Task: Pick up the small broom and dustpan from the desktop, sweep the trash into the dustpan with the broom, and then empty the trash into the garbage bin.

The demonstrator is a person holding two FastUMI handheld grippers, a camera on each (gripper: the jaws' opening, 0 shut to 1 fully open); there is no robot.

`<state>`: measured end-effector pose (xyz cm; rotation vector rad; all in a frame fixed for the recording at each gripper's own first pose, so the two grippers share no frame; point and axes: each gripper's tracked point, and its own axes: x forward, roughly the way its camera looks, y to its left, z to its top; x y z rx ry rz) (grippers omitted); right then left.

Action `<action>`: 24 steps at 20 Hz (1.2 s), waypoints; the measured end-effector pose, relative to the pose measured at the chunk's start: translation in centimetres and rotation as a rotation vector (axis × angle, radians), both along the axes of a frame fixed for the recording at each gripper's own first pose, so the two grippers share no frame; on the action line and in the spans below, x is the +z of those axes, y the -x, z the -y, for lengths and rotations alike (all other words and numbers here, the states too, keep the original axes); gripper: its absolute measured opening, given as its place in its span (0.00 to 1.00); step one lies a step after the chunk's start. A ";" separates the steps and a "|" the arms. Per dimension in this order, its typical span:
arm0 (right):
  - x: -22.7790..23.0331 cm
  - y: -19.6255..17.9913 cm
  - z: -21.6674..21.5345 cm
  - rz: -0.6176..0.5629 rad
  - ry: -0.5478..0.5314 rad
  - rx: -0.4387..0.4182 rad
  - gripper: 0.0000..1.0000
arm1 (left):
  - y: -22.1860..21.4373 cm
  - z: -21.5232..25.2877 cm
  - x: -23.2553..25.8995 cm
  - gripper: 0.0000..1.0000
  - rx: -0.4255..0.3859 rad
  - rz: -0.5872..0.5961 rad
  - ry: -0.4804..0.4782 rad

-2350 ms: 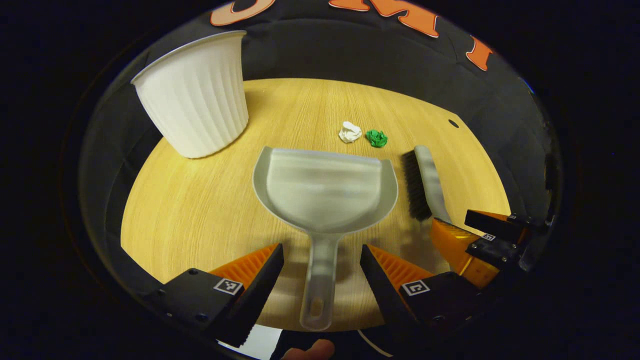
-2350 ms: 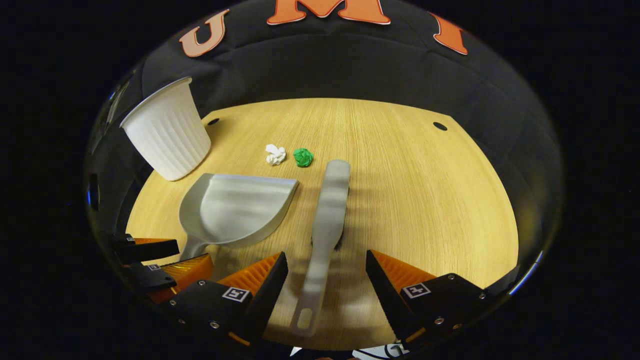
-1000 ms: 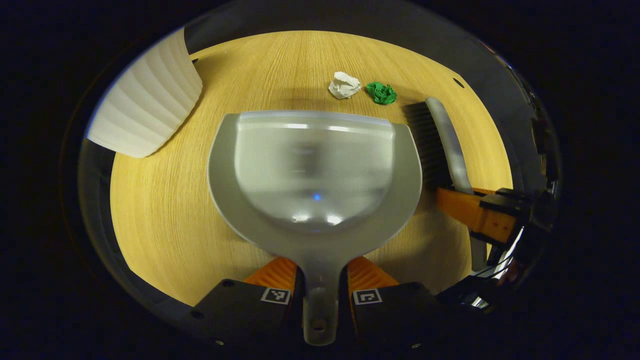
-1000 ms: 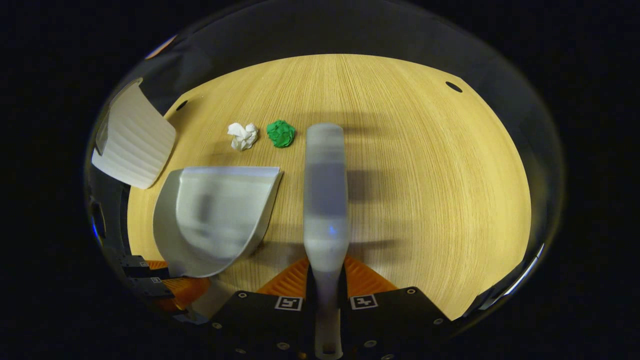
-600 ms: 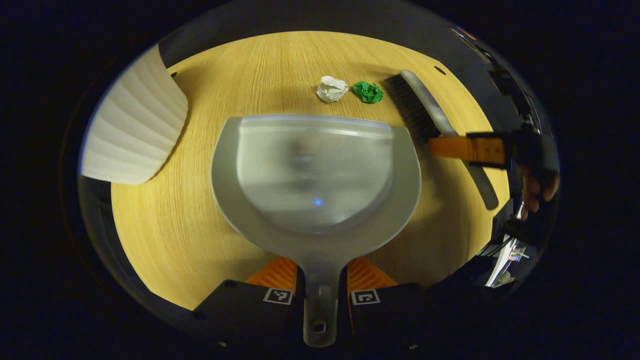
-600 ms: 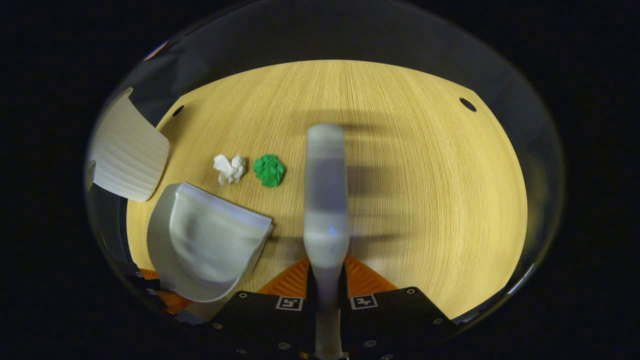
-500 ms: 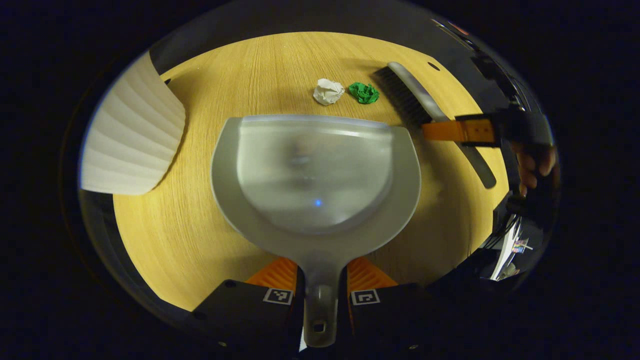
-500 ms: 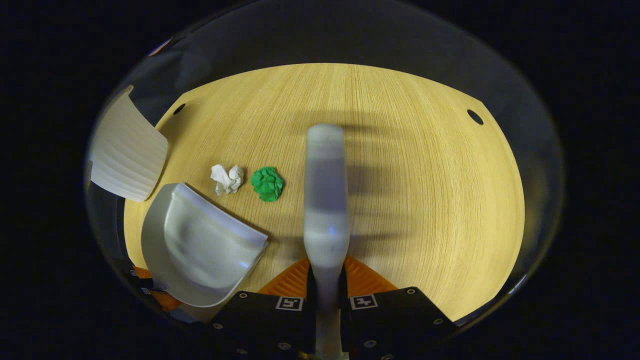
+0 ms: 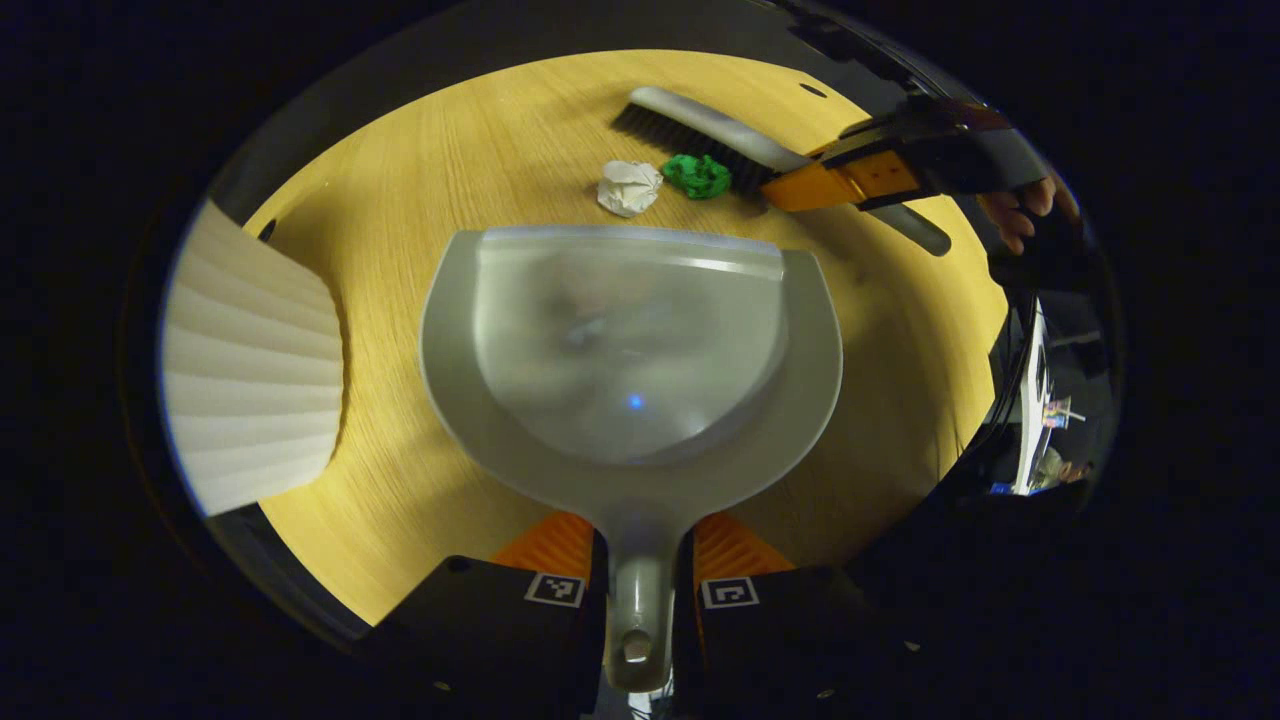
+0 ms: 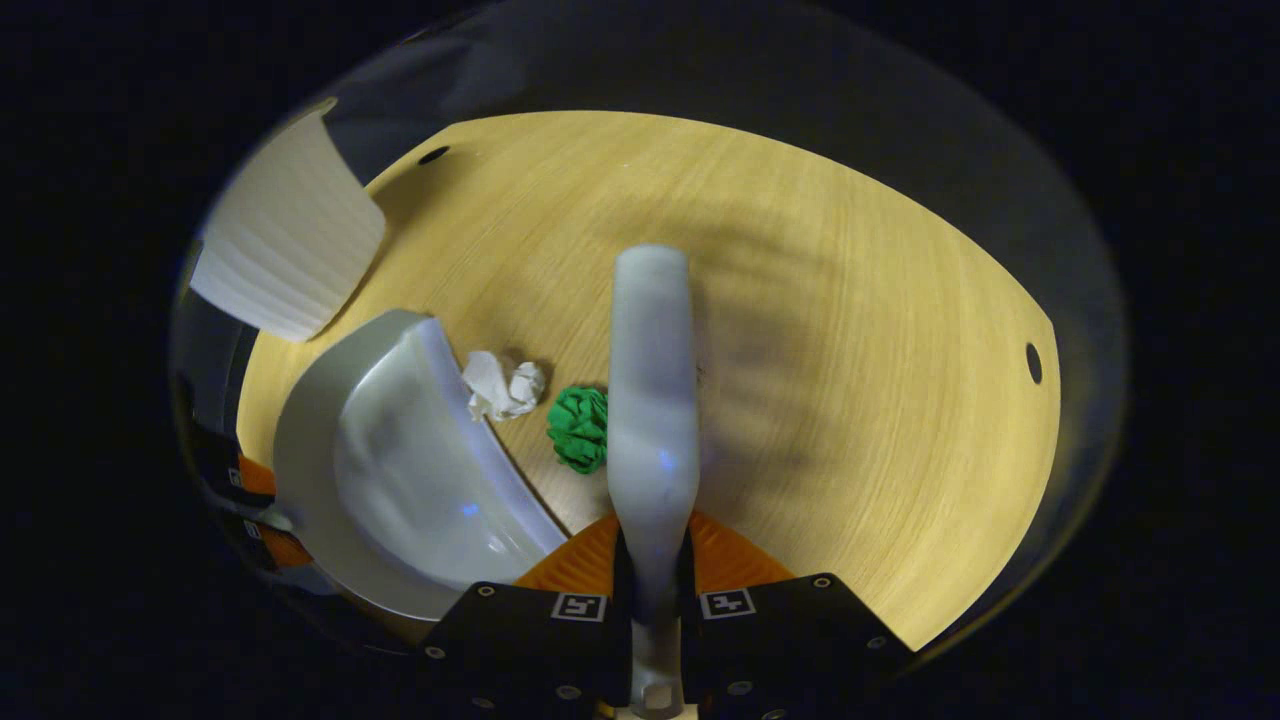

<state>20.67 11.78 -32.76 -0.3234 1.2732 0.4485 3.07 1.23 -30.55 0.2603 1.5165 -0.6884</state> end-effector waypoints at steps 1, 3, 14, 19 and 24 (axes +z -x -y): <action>0.3 0.6 -0.8 -0.022 -0.024 0.033 0.19 | -0.2 0.0 -0.1 0.28 -0.018 -0.003 -0.003; 0.8 2.0 -2.0 -0.062 -0.067 0.123 0.19 | -0.3 -0.2 0.0 0.28 -0.044 0.005 0.001; 3.6 0.8 -1.9 -0.149 -0.174 0.319 0.19 | -0.3 0.1 -0.4 0.28 -0.038 0.021 0.018; 6.1 -2.9 1.9 -0.059 -0.181 0.083 0.19 | 0.5 1.2 -0.1 0.29 0.079 0.008 0.066; 4.9 -3.0 4.2 -0.001 -0.152 -0.088 0.19 | 2.3 2.5 0.6 0.28 0.148 0.009 0.097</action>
